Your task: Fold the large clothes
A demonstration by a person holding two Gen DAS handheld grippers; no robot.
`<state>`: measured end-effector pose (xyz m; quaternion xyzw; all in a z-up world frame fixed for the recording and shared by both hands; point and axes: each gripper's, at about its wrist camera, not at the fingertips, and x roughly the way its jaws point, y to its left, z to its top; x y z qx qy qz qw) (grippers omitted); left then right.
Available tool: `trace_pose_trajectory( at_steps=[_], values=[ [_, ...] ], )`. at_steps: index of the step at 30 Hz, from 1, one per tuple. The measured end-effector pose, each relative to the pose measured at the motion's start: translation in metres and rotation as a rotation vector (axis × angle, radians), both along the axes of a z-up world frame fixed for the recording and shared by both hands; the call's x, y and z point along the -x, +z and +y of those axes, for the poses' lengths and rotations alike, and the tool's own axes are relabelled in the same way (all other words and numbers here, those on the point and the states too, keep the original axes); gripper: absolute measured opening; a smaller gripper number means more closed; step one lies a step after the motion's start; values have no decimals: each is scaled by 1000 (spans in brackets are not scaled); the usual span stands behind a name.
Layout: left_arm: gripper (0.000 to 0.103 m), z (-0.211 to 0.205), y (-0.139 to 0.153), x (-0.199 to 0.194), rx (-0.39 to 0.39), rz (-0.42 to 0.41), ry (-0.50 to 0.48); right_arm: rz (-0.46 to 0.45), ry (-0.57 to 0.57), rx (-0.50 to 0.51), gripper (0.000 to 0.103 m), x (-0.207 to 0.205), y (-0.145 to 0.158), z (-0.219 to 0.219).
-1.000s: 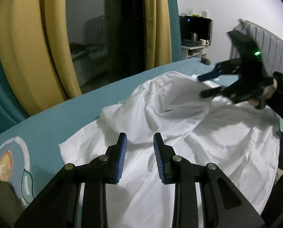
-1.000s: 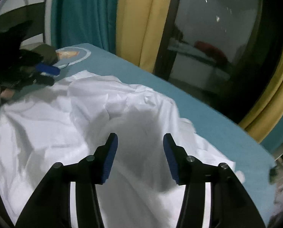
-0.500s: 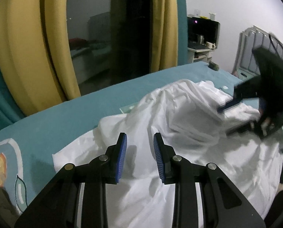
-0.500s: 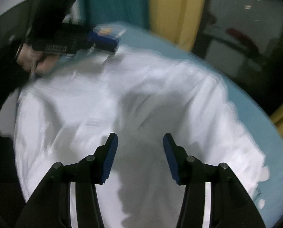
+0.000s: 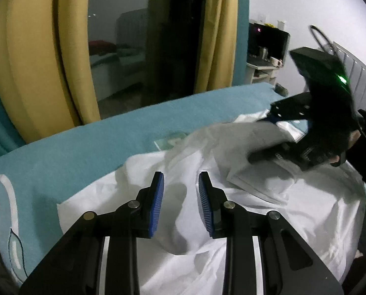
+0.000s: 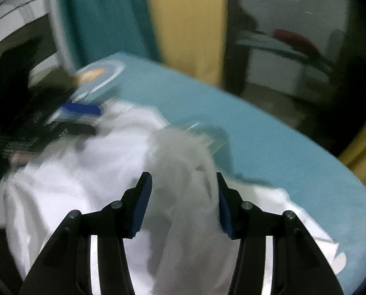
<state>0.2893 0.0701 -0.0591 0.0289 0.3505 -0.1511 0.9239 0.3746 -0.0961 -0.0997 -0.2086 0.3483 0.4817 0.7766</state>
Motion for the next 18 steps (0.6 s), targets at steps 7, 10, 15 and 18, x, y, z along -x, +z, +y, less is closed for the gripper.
trace_pose_trajectory(
  at_steps=[7, 10, 15, 18],
  values=[
    [31, -10, -15, 8, -31, 45, -62, -102, 144, 182, 51, 65, -33, -15],
    [31, -14, -22, 9, -51, 66, -72, -102, 134, 179, 53, 70, -33, -23],
    [31, -11, -16, 14, -52, 62, -53, -62, 55, 45, 53, 55, -3, -41],
    [31, -7, -17, 15, -40, 70, -26, -30, -18, 18, 53, 40, -6, -39]
  ],
)
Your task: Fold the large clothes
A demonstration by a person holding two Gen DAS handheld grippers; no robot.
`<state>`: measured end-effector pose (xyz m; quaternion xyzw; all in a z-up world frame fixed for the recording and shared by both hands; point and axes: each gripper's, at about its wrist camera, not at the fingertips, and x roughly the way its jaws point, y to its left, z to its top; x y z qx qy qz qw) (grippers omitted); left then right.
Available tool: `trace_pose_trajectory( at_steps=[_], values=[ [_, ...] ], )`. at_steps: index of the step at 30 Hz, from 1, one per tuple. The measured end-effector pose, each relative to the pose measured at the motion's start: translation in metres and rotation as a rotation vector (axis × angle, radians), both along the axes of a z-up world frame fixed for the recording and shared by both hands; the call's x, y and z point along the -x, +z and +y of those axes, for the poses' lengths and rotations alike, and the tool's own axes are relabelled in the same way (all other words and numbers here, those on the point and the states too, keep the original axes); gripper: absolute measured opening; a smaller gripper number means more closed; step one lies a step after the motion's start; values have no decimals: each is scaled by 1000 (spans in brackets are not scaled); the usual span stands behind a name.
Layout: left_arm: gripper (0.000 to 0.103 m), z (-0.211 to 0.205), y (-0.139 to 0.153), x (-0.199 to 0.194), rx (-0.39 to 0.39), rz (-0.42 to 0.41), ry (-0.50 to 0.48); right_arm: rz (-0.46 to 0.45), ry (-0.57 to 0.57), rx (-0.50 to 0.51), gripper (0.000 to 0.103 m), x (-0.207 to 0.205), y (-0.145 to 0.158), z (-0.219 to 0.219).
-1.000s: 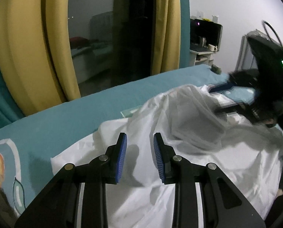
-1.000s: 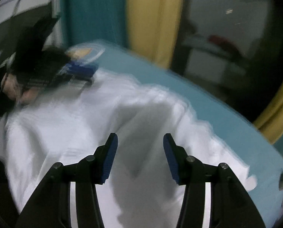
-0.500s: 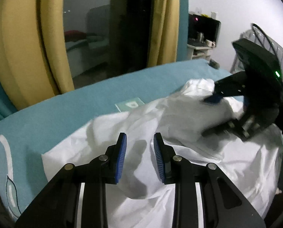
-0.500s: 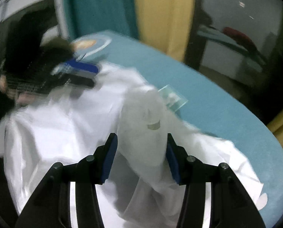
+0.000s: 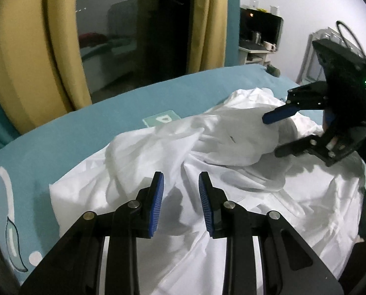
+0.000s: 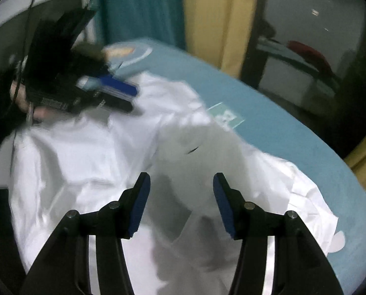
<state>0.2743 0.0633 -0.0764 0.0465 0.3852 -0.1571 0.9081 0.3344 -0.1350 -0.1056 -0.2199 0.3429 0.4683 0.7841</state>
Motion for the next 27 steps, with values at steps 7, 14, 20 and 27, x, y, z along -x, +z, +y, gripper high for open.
trace_pose_trajectory(
  at_steps=[7, 14, 20, 27],
  values=[
    [31, 11, 1, 14, 3, -14, 46, 1, -63, 35, 53, -7, -10, -7],
    [32, 30, -3, 17, 26, -2, 108, -56, -298, -40, 53, -31, 15, -54],
    [32, 21, -25, 6, -1, 63, 80, 57, -323, -19, 36, -48, -10, -59],
    [31, 19, -31, -13, -57, 60, 120, -29, -319, 80, 26, -51, -23, -24]
  ],
)
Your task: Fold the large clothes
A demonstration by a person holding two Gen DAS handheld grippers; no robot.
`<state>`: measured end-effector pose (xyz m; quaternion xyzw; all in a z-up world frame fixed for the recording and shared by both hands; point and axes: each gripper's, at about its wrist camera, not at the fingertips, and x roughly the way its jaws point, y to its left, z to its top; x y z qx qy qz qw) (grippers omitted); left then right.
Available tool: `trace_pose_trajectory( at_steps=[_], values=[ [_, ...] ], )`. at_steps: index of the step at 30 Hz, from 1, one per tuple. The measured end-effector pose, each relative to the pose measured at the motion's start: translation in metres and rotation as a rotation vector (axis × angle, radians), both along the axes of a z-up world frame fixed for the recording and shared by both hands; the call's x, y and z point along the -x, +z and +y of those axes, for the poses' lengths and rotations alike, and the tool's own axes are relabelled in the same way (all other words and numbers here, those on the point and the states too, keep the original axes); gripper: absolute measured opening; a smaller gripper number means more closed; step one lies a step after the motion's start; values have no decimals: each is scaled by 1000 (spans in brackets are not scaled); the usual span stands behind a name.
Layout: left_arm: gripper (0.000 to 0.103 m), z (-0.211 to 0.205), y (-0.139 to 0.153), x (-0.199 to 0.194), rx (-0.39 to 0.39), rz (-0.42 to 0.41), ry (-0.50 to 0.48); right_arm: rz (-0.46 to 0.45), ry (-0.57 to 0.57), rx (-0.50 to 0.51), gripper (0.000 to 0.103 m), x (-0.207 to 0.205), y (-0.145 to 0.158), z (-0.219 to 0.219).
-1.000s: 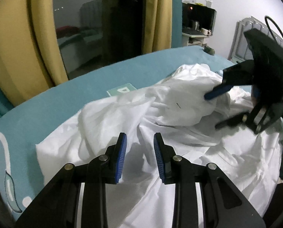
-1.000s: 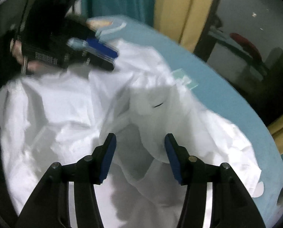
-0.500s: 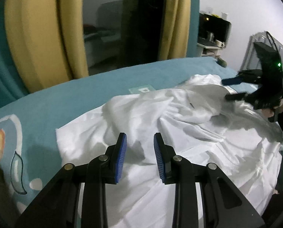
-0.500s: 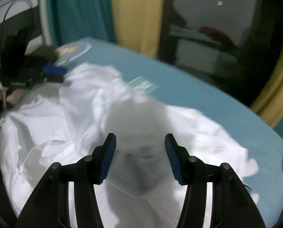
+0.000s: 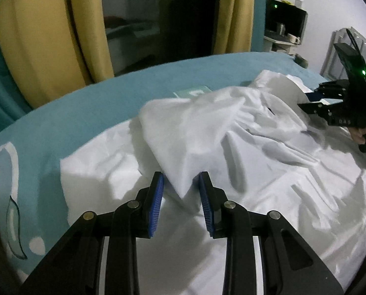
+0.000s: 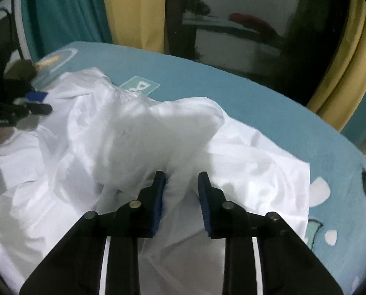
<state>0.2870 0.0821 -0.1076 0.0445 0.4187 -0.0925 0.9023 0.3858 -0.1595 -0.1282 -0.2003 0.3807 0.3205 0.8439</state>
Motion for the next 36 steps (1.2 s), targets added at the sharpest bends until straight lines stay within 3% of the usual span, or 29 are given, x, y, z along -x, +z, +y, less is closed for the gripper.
trace_pose_trajectory(
  at_steps=[8, 12, 15, 18, 24, 31, 36],
  values=[
    [32, 7, 12, 0, 24, 8, 29, -10, -45, 15, 26, 0, 1, 3],
    [32, 4, 34, 13, 29, -64, 13, -159, -83, 71, 28, 18, 27, 0],
    [32, -2, 49, 14, 50, -114, 5, -195, -75, 26, 36, 25, 41, 4],
    [32, -10, 48, 6, 51, -114, 0, -196, -36, 24, 55, 28, 39, 25],
    [32, -12, 3, -16, 2, 24, 23, -129, 0, 86, 55, 20, 4, 54],
    [39, 5, 6, -5, 15, 19, 59, -109, -26, 73, 56, 19, 1, 46],
    [39, 12, 30, 28, 0, -50, 71, -128, -52, 63, 56, 42, 19, 27]
  ],
)
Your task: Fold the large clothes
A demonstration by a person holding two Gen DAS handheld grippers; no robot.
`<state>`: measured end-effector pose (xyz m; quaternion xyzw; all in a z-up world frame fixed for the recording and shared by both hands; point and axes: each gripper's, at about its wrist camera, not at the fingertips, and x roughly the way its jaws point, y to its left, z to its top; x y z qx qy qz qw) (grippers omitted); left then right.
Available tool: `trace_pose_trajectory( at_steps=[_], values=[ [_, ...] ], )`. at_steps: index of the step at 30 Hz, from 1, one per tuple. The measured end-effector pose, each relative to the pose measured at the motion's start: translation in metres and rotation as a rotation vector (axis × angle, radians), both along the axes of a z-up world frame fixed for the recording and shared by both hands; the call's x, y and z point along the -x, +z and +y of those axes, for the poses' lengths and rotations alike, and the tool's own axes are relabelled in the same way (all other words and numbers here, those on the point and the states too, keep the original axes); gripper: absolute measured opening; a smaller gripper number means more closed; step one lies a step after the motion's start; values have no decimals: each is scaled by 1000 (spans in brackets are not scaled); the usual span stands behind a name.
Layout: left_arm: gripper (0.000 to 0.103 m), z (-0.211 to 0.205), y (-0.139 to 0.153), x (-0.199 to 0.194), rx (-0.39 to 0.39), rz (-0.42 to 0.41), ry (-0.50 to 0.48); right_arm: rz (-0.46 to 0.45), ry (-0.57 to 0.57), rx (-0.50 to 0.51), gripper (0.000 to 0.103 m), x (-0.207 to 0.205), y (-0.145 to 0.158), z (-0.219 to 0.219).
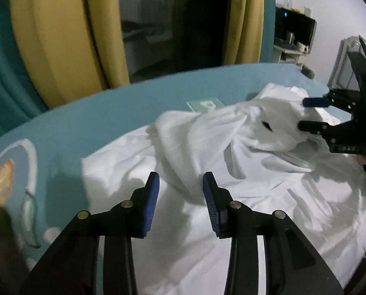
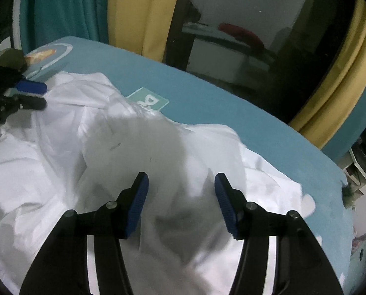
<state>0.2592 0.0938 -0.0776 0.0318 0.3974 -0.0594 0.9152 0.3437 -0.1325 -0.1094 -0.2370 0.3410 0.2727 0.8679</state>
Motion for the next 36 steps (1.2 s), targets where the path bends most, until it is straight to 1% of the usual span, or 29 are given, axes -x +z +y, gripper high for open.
trace_pose_trajectory(
  at_steps=[7, 11, 14, 17, 20, 24, 26, 28, 30, 34, 36],
  values=[
    [39, 24, 26, 54, -5, -53, 78, -4, -95, -41, 56, 30, 20, -45],
    [39, 34, 35, 90, -1, -79, 118, -20, -127, -70, 56, 51, 31, -69],
    [39, 42, 39, 123, 0, -119, 167, -32, -163, -92, 56, 68, 38, -89],
    [39, 47, 39, 156, 40, -157, 193, -37, -205, -107, 56, 82, 41, -106],
    [39, 43, 30, 184, 72, -160, 212, -31, -253, -121, 56, 92, 42, -123],
    [39, 33, 15, 213, 84, -141, 234, -25, -340, -162, 56, 110, 43, -157],
    [39, 28, 8, 226, 94, -147, 235, -20, -392, -192, 56, 119, 44, -175],
    [39, 20, 1, 239, 85, -157, 246, -14, -444, -218, 56, 126, 43, -192],
    [39, 15, -6, 247, 66, -147, 256, -7, -498, -243, 56, 134, 40, -210],
    [43, 6, -24, 251, 63, -81, 246, 11, -597, -275, 56, 152, 30, -240],
    [43, 3, -34, 250, 35, -46, 250, 25, -636, -286, 56, 159, 24, -253]
  ],
)
